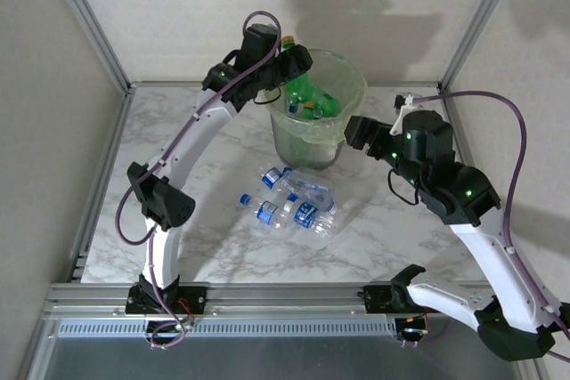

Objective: Put the plastic bottles in the bin

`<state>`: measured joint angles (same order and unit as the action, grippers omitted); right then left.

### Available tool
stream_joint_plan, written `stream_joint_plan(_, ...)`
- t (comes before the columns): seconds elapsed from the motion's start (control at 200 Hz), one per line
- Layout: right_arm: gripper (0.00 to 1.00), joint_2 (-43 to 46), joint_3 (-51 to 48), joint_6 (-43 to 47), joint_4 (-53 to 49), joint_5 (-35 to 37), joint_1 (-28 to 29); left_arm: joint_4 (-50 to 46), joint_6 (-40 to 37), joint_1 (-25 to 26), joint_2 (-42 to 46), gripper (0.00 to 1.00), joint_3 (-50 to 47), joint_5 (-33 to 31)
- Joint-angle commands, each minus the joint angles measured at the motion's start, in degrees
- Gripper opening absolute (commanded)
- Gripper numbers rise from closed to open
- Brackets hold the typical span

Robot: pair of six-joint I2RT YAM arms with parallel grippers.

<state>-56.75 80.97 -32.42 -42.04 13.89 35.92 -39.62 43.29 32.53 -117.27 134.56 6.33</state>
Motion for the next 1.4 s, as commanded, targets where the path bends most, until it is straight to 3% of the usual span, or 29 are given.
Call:
stream_joint_plan(0.0, 0.84, -0.79, 0.48, 0.32, 0.29, 1.17, 0.46, -1.4, -2.07, 0.16, 0.61, 0.75, 2.13, -2.35)
stream_joint_plan(0.305, 0.85, -3.74, 4.0, 3.23, -1.18, -1.85, 0.47, -3.41, -3.51, 1.28, 6.19, 0.85, -0.13, -9.94)
stream_joint_plan(0.481, 0.84, -6.87, 5.46, 5.71, -1.61, -9.06, 1.43, -1.81, -4.89, 1.44, 14.35, 0.86, -5.54, -12.52)
stream_joint_plan(0.611, 0.85, -10.42, 3.53, 7.37, -0.61, -10.09, 7.63, -2.37, -6.26, -0.16, 22.26, 0.88, -13.09, -16.85)
stream_joint_plan(0.746, 0.84, -17.17, 2.79, 9.09, 0.0, -6.98, 15.2, 0.09, -5.67, -2.64, 33.13, 0.9, -27.9, -18.01)
stream_joint_plan(0.866, 0.85, -21.28, 1.65, 10.98, 1.04, -5.64, 19.97, 3.65, -3.03, -5.97, 42.35, 0.91, -43.14, -16.94)
stream_joint_plan(1.001, 0.86, -25.51, -0.73, 11.96, 3.51, -8.4, 22.15, 3.61, 0.41, -10.97, 48.69, 0.88, -53.53, -12.48)
stream_joint_plan(1.147, 0.86, -31.05, -3.25, 12.86, 5.29, -9.08, 23.05, 4.93, 1.22, -12.43, 52.67, 0.88, -63.49, -10.37)
stream_joint_plan(1.247, 0.86, -34.12, -5.92, 13.57, 8.19, -9.13, 24.22, 4.72, 0.29, -13.19, 50.79, 0.84, -66.76, -5.52)
stream_joint_plan(1.392, 0.84, -40.71, -4.55, 14.33, 8.17, -7.61, 24.74, 4.18, -1.1, -13.25, 50.82, 0.86, -68.3, -4.94)
